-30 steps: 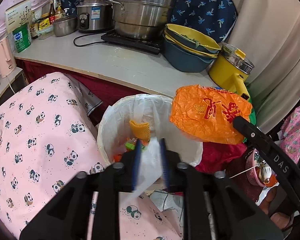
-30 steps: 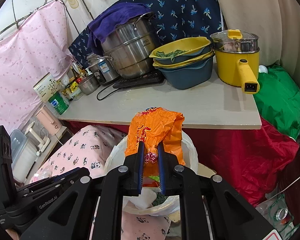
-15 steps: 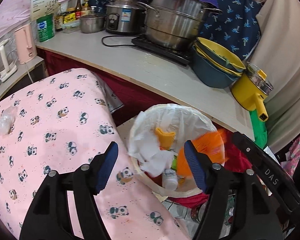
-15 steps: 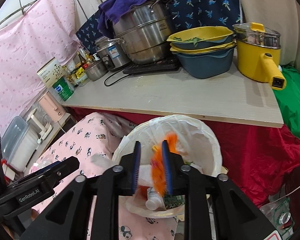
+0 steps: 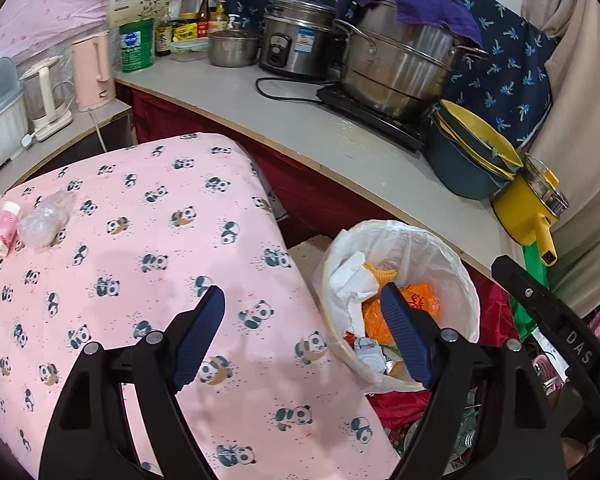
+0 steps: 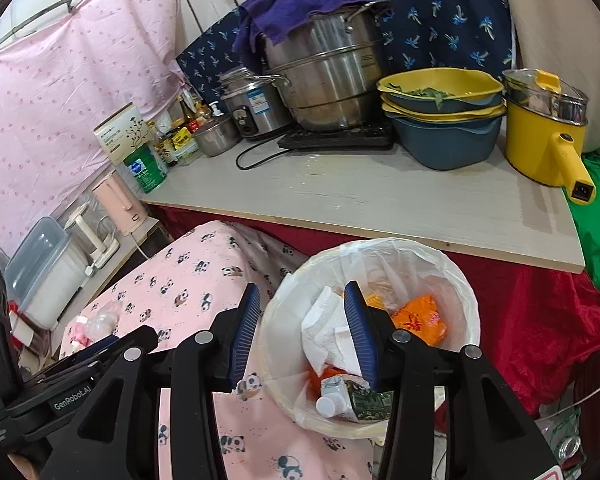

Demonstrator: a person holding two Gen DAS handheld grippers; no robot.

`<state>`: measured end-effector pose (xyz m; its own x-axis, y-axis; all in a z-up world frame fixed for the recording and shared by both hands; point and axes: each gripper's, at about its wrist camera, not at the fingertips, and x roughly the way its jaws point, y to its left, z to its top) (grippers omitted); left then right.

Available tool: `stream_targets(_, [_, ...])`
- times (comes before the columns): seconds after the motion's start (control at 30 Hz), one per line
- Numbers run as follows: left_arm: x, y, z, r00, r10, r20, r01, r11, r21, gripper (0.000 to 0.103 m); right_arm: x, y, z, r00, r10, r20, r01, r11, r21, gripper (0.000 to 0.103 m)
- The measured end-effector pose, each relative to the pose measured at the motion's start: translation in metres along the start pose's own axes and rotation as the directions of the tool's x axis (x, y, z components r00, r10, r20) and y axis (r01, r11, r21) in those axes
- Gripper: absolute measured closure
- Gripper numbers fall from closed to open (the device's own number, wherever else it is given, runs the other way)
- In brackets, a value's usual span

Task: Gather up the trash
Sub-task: 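Move both grippers back over the pink paper cup and clear plastic bag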

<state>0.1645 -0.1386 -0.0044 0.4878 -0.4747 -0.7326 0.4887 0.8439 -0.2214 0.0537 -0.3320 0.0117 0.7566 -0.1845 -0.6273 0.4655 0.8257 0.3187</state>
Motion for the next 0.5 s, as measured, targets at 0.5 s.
stream_targets(0.5, [-0.044,0.104,-0.005,0.993,0.104,0.054,-0.093,0.979,-0.184,0.026,0.007,0.097,-0.010,0.996,0.089,-0.031,-0.092,0.986,-0.139,0.051])
